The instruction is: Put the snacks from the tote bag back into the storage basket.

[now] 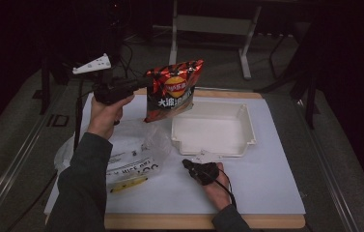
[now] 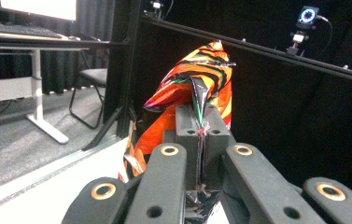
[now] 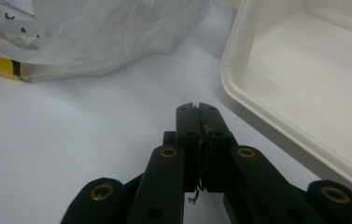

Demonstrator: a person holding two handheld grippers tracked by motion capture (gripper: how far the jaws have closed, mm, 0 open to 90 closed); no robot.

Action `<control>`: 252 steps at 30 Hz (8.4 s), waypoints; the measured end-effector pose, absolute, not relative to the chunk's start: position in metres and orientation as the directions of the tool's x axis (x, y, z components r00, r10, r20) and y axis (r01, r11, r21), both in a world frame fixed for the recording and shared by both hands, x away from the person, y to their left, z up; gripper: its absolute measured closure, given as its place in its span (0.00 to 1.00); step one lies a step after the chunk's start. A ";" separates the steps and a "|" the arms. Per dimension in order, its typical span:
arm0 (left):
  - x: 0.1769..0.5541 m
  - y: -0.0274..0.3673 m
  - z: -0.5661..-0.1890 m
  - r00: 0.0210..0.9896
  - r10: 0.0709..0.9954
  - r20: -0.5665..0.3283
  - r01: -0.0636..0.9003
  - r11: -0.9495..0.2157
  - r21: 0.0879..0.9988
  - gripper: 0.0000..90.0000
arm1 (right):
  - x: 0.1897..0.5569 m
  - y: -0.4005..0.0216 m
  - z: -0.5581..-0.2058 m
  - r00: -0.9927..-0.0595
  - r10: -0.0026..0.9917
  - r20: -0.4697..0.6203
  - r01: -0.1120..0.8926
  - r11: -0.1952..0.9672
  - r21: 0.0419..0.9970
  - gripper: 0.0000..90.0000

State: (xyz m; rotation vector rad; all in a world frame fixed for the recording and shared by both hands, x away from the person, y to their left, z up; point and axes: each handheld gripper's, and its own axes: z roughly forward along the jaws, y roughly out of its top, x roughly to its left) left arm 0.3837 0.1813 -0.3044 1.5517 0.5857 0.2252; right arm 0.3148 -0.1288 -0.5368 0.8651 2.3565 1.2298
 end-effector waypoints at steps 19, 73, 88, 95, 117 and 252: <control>0.398 0.159 -0.307 0.859 0.468 -0.208 0.240 -0.009 0.971 0.99 | 0.308 -0.135 -0.537 -0.770 0.638 -0.017 0.341 0.434 0.834 0.97; 0.444 0.117 -0.329 0.860 0.433 -0.270 0.319 -0.042 0.947 0.99 | 0.299 -0.131 -0.538 -0.824 0.560 -0.083 0.254 0.497 0.830 0.96; 0.457 0.109 -0.340 0.851 0.435 -0.294 0.351 -0.055 0.935 0.99 | 0.298 -0.131 -0.538 -0.825 0.559 -0.083 0.253 0.496 0.831 0.96; 0.462 0.097 -0.344 0.858 0.425 -0.290 0.358 -0.089 0.929 0.99 | 0.298 -0.131 -0.538 -0.824 0.561 -0.080 0.254 0.492 0.833 0.96; 0.478 0.072 -0.357 0.858 0.412 -0.306 0.387 -0.128 0.913 0.99 | 0.298 -0.132 -0.538 -0.823 0.563 -0.075 0.255 0.484 0.837 0.96; 0.496 0.065 -0.395 0.520 0.845 -0.123 0.520 -0.200 0.830 0.57 | 0.297 -0.131 -0.538 -0.822 0.563 -0.086 0.250 0.492 0.834 0.91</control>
